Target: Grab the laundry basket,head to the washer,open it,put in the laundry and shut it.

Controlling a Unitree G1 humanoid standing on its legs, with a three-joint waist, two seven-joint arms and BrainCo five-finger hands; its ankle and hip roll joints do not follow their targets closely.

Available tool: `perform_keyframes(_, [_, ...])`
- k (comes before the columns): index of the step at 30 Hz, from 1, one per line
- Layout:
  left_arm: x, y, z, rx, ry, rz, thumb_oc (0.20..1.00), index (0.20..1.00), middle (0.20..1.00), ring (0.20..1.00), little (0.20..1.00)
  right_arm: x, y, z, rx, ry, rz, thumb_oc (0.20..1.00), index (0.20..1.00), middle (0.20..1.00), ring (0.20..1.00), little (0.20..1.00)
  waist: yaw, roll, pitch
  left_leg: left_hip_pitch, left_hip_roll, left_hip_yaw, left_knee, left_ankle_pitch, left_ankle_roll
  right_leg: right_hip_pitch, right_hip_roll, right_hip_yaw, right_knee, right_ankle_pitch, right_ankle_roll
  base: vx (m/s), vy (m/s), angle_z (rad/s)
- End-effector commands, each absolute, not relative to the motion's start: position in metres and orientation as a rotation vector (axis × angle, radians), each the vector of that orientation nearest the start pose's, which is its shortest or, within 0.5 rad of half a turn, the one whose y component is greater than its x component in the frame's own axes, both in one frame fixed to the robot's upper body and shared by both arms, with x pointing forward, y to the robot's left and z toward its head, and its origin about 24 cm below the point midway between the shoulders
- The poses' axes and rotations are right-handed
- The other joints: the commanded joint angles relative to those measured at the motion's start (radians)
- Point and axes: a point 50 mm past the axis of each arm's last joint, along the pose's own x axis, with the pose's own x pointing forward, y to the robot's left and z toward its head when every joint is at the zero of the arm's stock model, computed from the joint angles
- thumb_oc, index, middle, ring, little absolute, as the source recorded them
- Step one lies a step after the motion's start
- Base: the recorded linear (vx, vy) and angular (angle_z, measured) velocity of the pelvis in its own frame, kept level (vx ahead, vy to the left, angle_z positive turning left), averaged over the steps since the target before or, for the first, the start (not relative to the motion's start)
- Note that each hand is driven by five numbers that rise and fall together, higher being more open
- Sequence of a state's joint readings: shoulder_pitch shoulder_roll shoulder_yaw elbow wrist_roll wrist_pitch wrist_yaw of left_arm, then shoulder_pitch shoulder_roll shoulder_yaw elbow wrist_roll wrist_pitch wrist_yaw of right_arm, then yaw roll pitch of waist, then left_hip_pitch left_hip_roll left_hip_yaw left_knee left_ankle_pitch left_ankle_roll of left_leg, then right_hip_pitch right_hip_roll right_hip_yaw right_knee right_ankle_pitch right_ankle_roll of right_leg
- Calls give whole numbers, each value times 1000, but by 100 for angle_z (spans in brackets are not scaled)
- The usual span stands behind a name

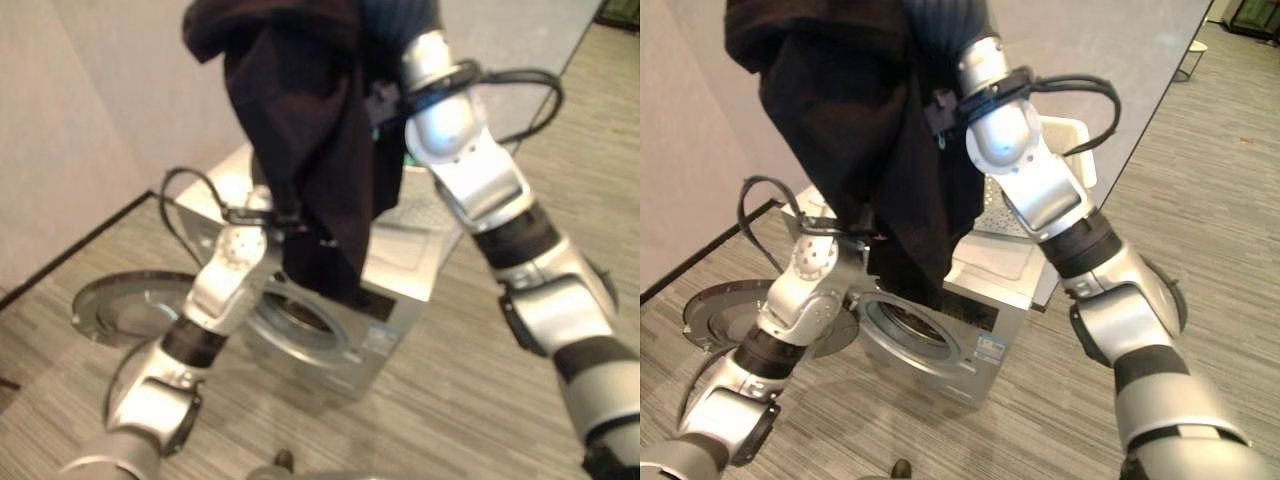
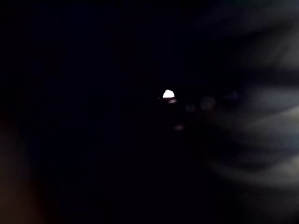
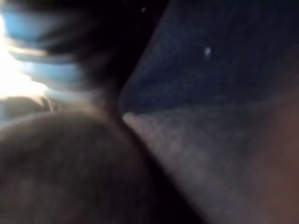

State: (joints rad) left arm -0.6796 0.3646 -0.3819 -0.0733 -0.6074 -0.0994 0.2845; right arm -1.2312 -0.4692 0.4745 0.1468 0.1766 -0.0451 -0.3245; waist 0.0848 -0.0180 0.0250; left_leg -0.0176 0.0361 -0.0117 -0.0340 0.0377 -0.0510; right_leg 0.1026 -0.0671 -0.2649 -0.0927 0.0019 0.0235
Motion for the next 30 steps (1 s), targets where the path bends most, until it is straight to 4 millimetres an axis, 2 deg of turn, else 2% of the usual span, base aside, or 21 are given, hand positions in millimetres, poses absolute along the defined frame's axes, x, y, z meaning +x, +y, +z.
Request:
perform_keyframes(1, [321,63,265,-132,-686,-392,1000,1000,1000,1000,1000,311,-69,384,-314,-1113,165,200,200,200,200,200,9,-20,-46,-29,-29,56,-41,21,31,95,-31,-12,57,-125,52,0,0,0])
perform_keyframes(8, [321,45,268,-107,-703,-416,1000,1000,1000,1000,1000,314,-66,379,-281,-1096,172,200,200,200,200,200,-1,-19,-48,-24,-31,60,-44,16,33,92,-34,-9,57,-125,57,0,0,0])
perform_keyframes(15, [323,29,265,-116,-673,-457,1000,1000,1000,1000,1000,312,-55,378,-231,-1094,207,200,200,200,200,200,-11,-15,-50,-17,-31,66,-45,11,34,90,-36,-3,62,-123,59,0,0,0])
perform_keyframes(21, [326,24,261,-115,-644,-463,1000,1000,1000,1000,1000,312,-51,377,-199,-1087,224,200,200,200,200,200,-12,-15,-51,-15,-31,68,-45,10,35,91,-36,-3,62,-122,60,0,0,0])
perform_keyframes(30, [327,23,273,-141,-673,-442,1000,1000,1000,1000,1000,311,-49,376,-168,-1081,236,200,200,200,200,200,-12,-17,-53,-14,-31,67,-45,8,36,88,-36,-3,63,-121,61,0,0,0])
